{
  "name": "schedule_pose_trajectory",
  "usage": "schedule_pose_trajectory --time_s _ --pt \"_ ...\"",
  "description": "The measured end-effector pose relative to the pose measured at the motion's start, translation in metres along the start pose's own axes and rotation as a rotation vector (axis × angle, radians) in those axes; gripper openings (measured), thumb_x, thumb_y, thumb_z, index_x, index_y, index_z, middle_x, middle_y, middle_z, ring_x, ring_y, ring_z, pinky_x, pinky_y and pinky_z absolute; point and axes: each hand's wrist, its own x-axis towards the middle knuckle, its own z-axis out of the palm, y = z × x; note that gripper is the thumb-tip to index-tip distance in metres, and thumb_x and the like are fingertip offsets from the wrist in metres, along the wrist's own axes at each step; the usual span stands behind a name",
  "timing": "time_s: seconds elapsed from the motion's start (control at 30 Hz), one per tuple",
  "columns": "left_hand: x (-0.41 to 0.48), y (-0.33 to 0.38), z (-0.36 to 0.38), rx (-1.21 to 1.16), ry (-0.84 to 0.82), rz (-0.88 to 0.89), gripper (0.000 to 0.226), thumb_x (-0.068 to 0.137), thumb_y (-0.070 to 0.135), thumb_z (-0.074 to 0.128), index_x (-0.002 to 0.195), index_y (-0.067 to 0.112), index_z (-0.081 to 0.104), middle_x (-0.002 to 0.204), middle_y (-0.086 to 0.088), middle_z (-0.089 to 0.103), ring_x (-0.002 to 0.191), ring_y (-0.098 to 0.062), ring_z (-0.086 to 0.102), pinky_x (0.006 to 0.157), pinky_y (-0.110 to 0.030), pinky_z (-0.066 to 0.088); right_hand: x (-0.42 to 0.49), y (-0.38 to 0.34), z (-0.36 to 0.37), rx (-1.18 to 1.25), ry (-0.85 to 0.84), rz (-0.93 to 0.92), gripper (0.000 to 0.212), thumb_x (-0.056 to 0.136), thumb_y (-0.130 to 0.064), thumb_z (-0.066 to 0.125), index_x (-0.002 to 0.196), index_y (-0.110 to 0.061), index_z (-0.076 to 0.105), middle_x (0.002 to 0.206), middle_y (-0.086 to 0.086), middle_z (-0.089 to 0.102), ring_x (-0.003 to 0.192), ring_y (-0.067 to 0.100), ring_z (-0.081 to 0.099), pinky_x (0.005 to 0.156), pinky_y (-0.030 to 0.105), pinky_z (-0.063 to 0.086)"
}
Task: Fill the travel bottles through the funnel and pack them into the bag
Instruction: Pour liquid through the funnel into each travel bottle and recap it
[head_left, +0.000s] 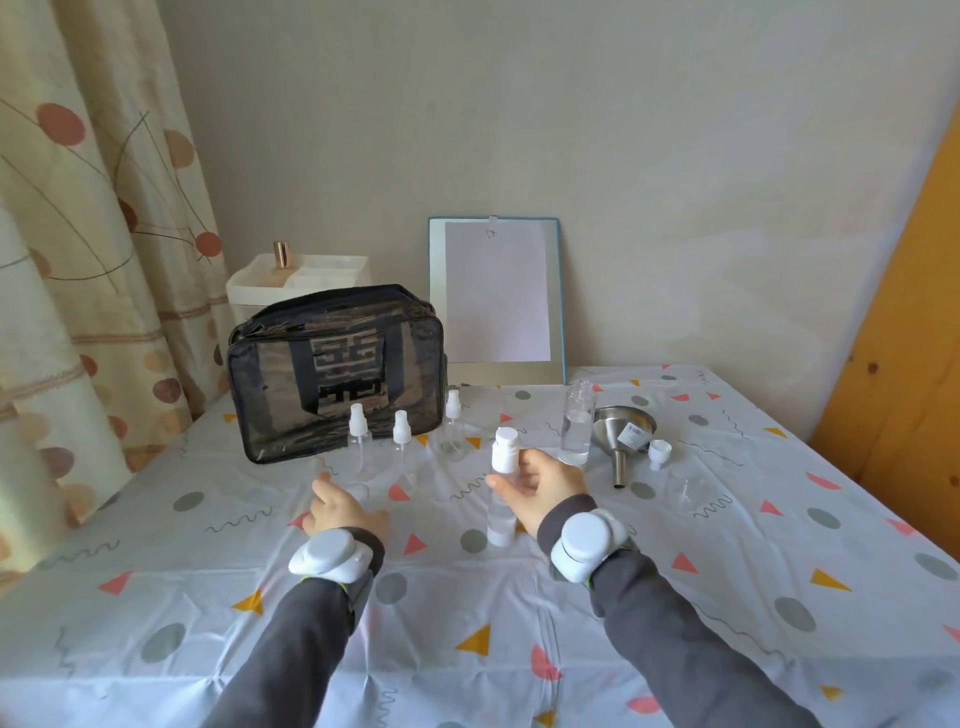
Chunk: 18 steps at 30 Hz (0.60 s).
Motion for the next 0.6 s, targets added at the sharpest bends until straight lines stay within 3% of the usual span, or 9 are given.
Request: schedule_pose_trajectory --time_s 0.1,0.23,0.4,0.5,0.6 --pt "0.003 -0.006 0.007 0.059 0.026 0.023 0.059 0.084 0.006 0.052 0.135 0.003 0.022 0.125 -0.026 0.048 0.123 -0.038 0.033 0.102 -0.044 0.028 -0.001 0.002 0.0 0.002 0.006 -0.005 0.03 0.072 -0.046 0.07 0.091 -0.024 0.062 0.089 -0.006 0.069 0.086 0.014 0.065 0.087 0.036 0.051" --pt "0.003 -0.006 0.007 -0.052 0.163 0.149 0.047 0.088 0.015 0.056 0.126 0.005 0.03 0.115 -0.021 0.054 0.115 -0.038 0.041 0.095 -0.048 0.036 0.0 0.004 0.0 0.028 -0.004 -0.011 0.03 0.072 -0.044 0.07 0.093 -0.025 0.063 0.09 -0.007 0.068 0.088 0.013 0.065 0.088 0.035 0.051" --pt "-0.011 0.021 0.0 -0.348 0.162 0.574 0.039 0.077 0.019 0.073 0.107 0.02 0.05 0.1 0.01 0.049 0.091 -0.013 0.05 0.079 -0.025 0.039 0.001 0.006 0.001 0.045 0.008 -0.032 0.025 0.072 -0.04 0.073 0.09 -0.027 0.063 0.086 -0.01 0.068 0.081 0.006 0.064 0.084 0.024 0.051" --pt "-0.022 0.04 0.001 -0.386 0.111 0.73 0.034 0.073 0.015 0.076 0.102 0.02 0.058 0.102 0.009 0.051 0.089 -0.009 0.054 0.078 -0.021 0.044 0.001 0.006 0.001 0.066 0.008 -0.032 0.019 0.07 -0.041 0.073 0.08 -0.035 0.058 0.077 -0.018 0.063 0.08 0.005 0.064 0.083 0.026 0.052" --pt "-0.029 0.054 0.002 -0.406 0.043 0.76 0.032 0.07 0.015 0.078 0.096 0.024 0.061 0.099 0.005 0.052 0.085 -0.004 0.054 0.075 -0.01 0.045 0.001 0.006 0.003 0.112 0.016 -0.029 0.022 0.068 -0.039 0.075 0.078 -0.037 0.055 0.076 -0.017 0.063 0.082 0.01 0.066 0.084 0.032 0.054"
